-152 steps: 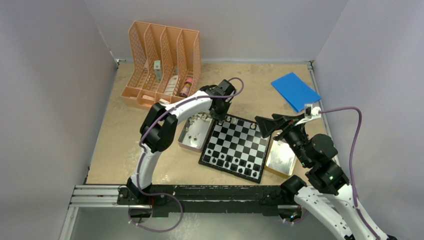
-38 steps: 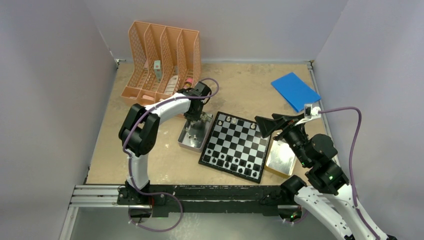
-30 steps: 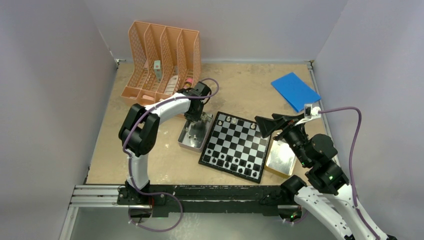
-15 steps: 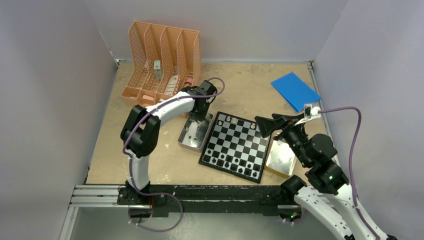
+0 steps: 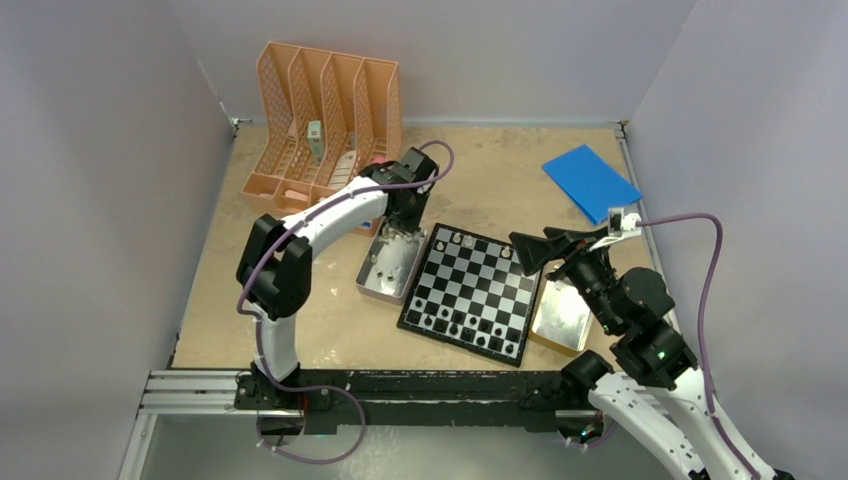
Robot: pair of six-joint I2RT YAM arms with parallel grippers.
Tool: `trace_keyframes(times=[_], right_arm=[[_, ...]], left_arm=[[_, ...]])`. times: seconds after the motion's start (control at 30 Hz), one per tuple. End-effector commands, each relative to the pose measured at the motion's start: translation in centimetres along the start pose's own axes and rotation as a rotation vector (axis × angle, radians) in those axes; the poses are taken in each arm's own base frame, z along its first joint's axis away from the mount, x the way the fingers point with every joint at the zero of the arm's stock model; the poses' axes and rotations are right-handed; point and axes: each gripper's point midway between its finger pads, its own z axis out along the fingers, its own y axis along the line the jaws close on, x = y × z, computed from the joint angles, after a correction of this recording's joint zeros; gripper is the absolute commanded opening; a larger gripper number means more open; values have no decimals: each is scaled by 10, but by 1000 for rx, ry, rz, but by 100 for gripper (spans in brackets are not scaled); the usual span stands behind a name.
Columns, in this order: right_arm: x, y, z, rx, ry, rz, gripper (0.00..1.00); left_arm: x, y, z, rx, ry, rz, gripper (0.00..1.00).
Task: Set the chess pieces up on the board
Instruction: Pick up the chess piece from the storage box, then place the chess piece on the chessboard.
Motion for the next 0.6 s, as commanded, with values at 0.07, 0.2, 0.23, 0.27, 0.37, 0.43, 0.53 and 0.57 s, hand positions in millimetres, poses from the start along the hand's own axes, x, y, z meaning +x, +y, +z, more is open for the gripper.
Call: trace_keyframes(times=[0.07, 0.2, 0.23, 0.27, 0.37, 0.43, 0.53, 0.57], right_arm=[[-14, 14, -2, -63, -49, -8, 95], [-15, 17, -5, -81, -51, -9, 95], [-16, 18, -5, -85, -51, -10, 95], [-16, 18, -5, -86, -51, -11, 95], [-16, 19, -5, -91, -51, -13, 95], [-15, 19, -5, -90, -50, -14, 95], [-17, 19, -6, -92, -53, -14, 95], [-17, 19, -6, -93, -54, -14, 95]], left_arm=[[-41, -31, -39, 123, -147, 33, 8], [-43, -44, -37, 97, -151, 64, 8], [-43, -47, -36, 92, -153, 70, 8], [-44, -51, -35, 93, -155, 75, 8], [-47, -63, -31, 108, -160, 80, 8], [-49, -73, -26, 119, -162, 88, 8], [-49, -87, -16, 128, -153, 103, 8], [-48, -90, -12, 124, -147, 105, 8]])
